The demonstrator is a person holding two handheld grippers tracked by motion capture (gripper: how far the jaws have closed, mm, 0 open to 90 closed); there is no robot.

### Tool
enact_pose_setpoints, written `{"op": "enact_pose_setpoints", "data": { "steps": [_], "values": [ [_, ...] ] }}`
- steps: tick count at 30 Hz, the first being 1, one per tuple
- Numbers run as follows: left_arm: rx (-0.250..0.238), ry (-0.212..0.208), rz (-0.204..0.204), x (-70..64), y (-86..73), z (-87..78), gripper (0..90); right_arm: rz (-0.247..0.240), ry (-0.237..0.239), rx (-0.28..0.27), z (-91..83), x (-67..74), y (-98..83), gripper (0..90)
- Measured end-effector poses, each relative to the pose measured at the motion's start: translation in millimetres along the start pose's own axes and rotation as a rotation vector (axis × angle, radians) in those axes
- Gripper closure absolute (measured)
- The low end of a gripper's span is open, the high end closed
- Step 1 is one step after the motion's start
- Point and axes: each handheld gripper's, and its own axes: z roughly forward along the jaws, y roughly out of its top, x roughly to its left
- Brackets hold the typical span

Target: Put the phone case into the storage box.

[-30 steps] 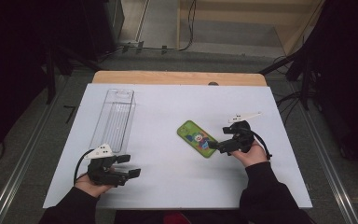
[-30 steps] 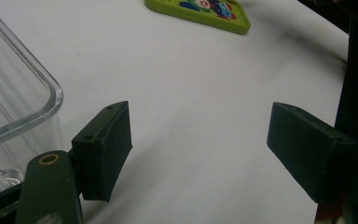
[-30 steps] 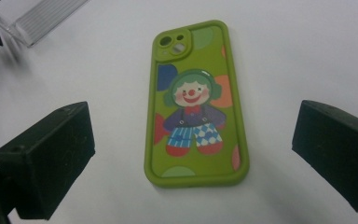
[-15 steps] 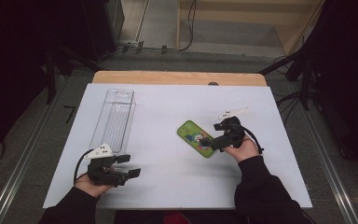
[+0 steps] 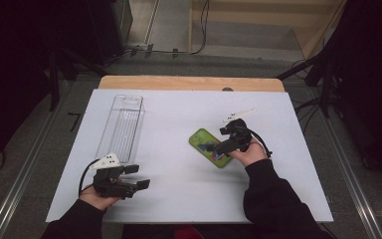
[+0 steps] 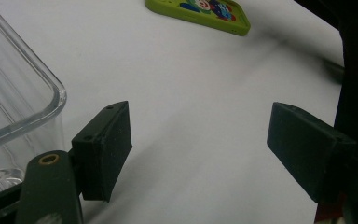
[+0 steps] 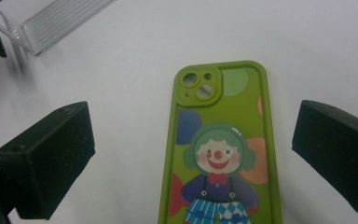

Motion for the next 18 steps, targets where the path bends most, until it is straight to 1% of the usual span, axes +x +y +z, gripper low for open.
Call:
{"op": "enact_pose_setpoints", "data": {
  "steps": [3,5,7,11,15,18],
  "values": [
    [-0.002,0.0,-0.002,0.2,-0.1,0.0,22.2,-0.005,-0.001,0.003,5.1,-1.9,3.7,0.0],
    [-0.002,0.002,-0.004,0.3,-0.2,-0.2,22.2,0.0,0.003,-0.002,7.9,-3.0,5.9,0.0],
    [-0.001,0.001,-0.004,0.2,-0.2,-0.4,22.2,0.007,0.014,0.007,10.6,-5.3,7.3,0.0],
    [-0.001,-0.001,-0.003,-0.2,-0.2,-0.5,22.2,0.006,0.001,0.02,12.4,-6.3,5.9,0.0],
    [0.001,-0.001,-0.001,-0.3,-0.1,-0.2,22.2,0.007,-0.003,0.009,13.0,-7.5,4.5,0.0],
    [-0.002,0.0,-0.005,-0.1,-0.1,-0.5,22.2,0.009,-0.004,0.027,14.6,-7.5,3.0,0.0]
  ]
}}
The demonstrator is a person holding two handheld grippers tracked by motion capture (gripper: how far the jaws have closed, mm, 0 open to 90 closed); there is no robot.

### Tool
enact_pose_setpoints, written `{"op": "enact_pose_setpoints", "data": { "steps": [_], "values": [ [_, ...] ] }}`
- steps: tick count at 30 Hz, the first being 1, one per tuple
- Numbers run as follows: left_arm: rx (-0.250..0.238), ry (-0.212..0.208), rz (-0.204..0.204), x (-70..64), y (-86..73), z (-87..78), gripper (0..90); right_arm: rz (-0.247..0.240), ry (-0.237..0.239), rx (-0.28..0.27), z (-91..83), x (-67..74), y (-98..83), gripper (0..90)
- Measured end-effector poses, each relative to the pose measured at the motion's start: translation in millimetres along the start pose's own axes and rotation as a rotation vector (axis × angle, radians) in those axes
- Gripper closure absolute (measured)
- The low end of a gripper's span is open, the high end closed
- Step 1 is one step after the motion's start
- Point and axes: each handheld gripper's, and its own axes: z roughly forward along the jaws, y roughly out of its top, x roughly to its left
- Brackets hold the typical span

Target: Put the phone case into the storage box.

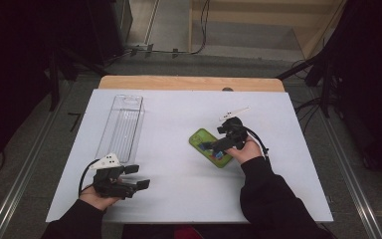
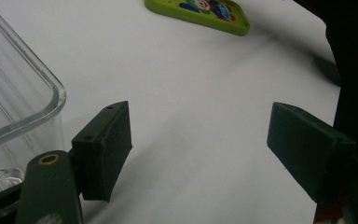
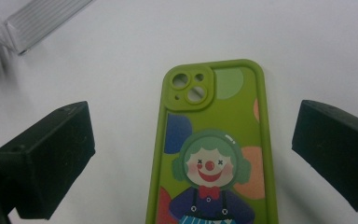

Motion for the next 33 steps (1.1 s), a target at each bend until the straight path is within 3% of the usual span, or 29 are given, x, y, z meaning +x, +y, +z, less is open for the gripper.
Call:
{"op": "enact_pose_setpoints", "data": {
  "steps": [33],
  "values": [
    [-0.003,0.001,0.009,-0.5,0.6,-0.1,22.2,0.005,-0.028,0.046,21.6,-5.6,-23.6,0.0]
  ]
}}
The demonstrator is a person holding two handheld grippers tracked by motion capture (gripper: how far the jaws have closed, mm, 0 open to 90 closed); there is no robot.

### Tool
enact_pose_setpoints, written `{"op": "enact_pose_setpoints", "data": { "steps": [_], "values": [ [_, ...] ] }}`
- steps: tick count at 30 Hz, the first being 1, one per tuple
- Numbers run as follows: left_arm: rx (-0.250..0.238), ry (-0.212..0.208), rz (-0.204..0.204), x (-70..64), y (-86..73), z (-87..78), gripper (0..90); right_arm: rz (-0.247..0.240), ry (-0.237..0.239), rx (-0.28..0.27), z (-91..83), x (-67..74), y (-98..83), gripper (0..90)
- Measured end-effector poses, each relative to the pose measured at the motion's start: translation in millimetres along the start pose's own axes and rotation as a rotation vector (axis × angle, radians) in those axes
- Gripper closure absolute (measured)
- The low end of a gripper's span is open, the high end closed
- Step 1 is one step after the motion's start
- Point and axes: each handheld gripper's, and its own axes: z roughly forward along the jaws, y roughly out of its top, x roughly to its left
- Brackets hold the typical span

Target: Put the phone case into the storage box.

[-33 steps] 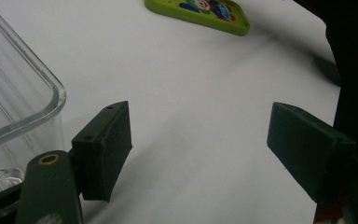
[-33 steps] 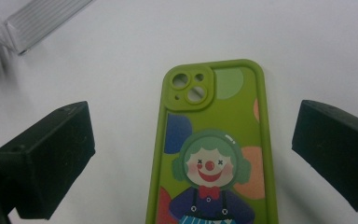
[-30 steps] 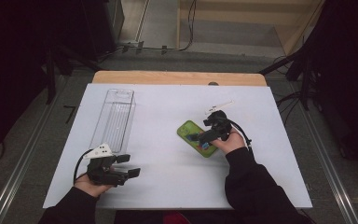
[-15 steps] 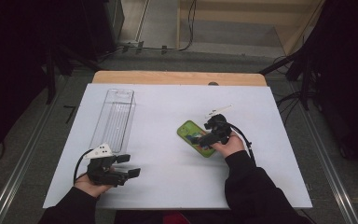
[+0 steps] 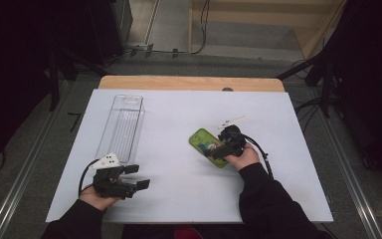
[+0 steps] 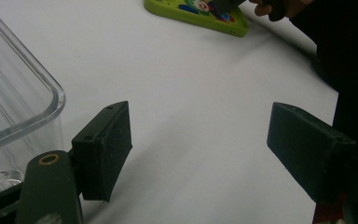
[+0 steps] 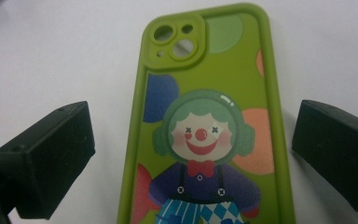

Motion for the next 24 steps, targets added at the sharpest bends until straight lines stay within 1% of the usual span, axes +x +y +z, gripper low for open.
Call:
{"op": "enact_pose_setpoints", "data": {
  "steps": [4,6,9,16,17,18,19,20,21,22,24],
  "values": [
    [0.001,0.001,0.0,-0.2,0.1,0.0,22.2,-0.016,-0.018,-0.004,1.8,2.1,-1.7,0.0],
    [0.001,0.001,-0.001,-0.4,0.1,0.2,22.2,-0.039,-0.046,-0.001,3.1,5.7,-2.8,0.0],
    [0.002,0.0,-0.001,-0.4,0.1,0.2,22.2,-0.058,-0.081,0.015,4.9,10.4,-2.3,0.0],
    [0.001,0.001,-0.001,0.1,0.0,0.1,22.2,-0.077,-0.107,0.008,6.8,13.2,-3.7,0.0],
    [0.001,0.001,-0.001,0.0,0.0,0.1,22.2,-0.079,-0.116,0.012,7.0,14.6,-4.2,0.0],
    [0.0,0.001,-0.001,-0.1,0.0,0.1,22.2,-0.096,-0.132,0.012,7.7,15.9,-4.8,0.0],
    [0.001,0.002,0.0,-0.1,0.1,0.0,22.2,-0.112,-0.153,0.013,8.0,17.6,-5.7,2.5],
    [0.001,0.002,0.0,-0.1,0.1,0.0,22.2,-0.131,-0.186,0.011,8.1,19.7,-7.0,5.1],
    [0.0,0.002,-0.001,-0.1,0.1,-0.1,22.2,-0.154,-0.197,0.006,8.3,19.9,-8.1,5.7],
    [0.0,0.001,-0.001,-0.2,0.1,0.0,22.2,-0.148,-0.2,0.006,8.1,20.5,-8.8,5.8],
    [0.001,0.002,-0.002,-0.5,0.1,0.2,22.2,-0.15,-0.208,0.002,7.4,20.2,-9.0,8.3]
  ]
}}
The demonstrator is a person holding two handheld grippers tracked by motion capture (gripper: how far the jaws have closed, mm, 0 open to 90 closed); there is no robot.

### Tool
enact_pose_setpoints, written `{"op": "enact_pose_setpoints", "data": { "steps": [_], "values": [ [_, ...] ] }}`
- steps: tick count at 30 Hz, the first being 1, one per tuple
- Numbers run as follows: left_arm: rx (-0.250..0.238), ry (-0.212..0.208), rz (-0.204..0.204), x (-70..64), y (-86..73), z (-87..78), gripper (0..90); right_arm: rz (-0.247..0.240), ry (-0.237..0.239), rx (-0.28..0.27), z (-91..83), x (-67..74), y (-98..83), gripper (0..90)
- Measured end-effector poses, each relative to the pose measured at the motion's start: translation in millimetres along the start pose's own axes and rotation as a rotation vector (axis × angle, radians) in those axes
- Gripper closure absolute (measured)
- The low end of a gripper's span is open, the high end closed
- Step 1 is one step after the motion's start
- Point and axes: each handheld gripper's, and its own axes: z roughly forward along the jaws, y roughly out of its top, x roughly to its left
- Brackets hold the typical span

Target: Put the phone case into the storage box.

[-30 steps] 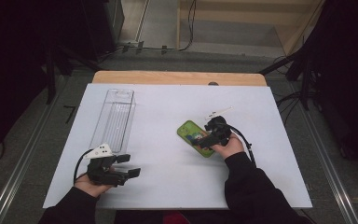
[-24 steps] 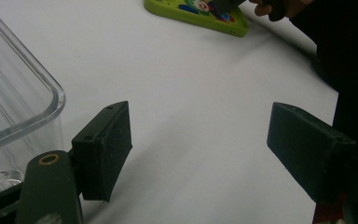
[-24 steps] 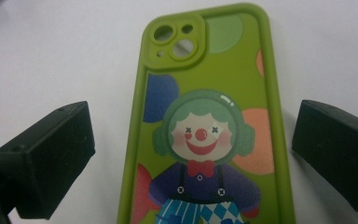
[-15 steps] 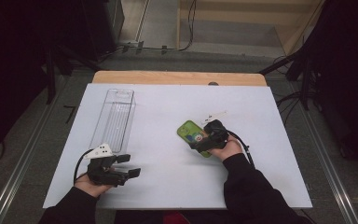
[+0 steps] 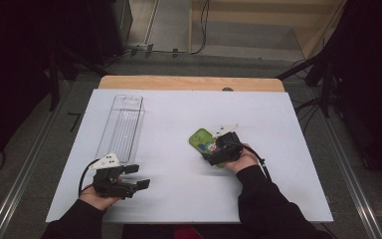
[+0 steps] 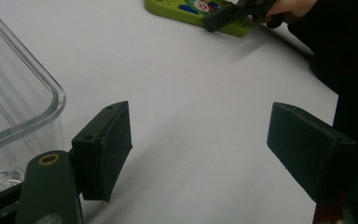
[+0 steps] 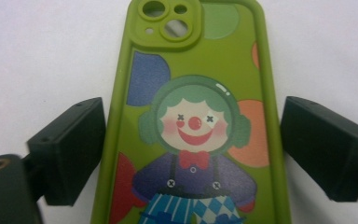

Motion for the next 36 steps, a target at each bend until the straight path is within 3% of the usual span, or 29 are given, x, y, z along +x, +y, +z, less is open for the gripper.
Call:
{"op": "enact_pose_setpoints", "data": {
  "steps": [6,19,36],
  "values": [
    [-0.002,-0.002,0.001,0.2,0.1,-0.4,22.2,0.007,-0.008,-0.025,-1.2,-0.1,-2.5,13.2],
    [-0.006,-0.006,-0.003,0.8,0.9,-0.2,22.2,0.018,-0.008,-0.027,-1.5,-0.4,-2.4,14.2],
    [-0.004,-0.009,-0.008,1.0,1.6,-0.5,22.2,0.076,0.036,-0.046,-7.7,-4.8,0.8,14.4]
  ]
}}
